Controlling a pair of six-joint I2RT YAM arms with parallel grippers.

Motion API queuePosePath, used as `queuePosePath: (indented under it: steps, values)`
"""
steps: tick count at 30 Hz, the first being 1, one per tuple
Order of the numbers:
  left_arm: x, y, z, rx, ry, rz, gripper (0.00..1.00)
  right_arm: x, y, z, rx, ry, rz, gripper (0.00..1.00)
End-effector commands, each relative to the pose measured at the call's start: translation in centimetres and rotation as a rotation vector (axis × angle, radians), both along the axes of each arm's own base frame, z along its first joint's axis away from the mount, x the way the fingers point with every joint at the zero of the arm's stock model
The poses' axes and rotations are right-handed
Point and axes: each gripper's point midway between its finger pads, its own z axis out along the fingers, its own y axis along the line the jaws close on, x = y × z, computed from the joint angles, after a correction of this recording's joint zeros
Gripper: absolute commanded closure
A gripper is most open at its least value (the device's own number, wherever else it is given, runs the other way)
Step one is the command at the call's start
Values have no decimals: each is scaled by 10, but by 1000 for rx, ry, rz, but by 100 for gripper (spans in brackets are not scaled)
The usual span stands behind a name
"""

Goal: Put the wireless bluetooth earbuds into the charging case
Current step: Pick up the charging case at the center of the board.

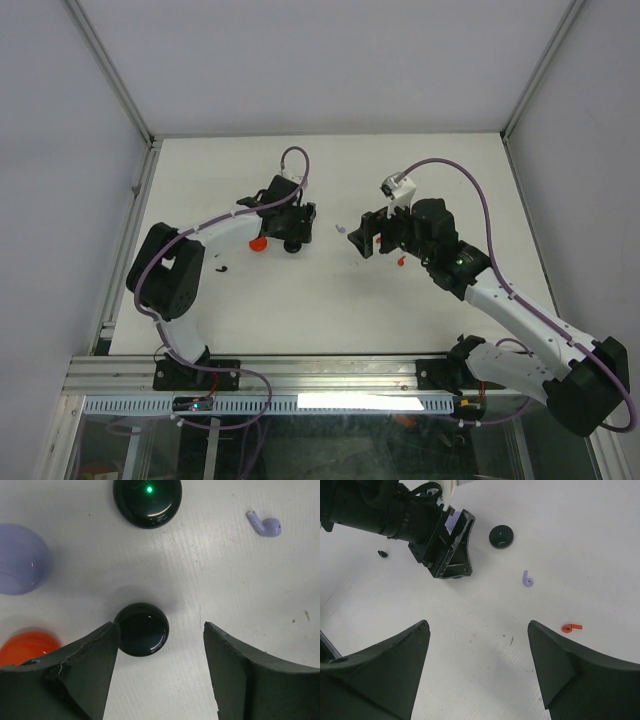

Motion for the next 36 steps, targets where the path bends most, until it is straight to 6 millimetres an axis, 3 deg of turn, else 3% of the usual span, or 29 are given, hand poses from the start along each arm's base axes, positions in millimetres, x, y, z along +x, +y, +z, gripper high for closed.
queuePosePath:
  steps: [1, 12, 26, 36]
  values:
    - [11, 7, 4, 126, -25, -56, 31, 3, 4, 14, 22, -47, 21, 17]
    - [20, 5, -11, 187, 33, -68, 38, 2, 4, 12, 19, -45, 26, 17]
    - [5, 6, -19, 187, 107, -82, 48, 2, 8, 9, 29, -33, 35, 17]
    - [7, -6, -6, 96, 90, -24, 59, 2, 16, -4, 83, -21, 43, 17]
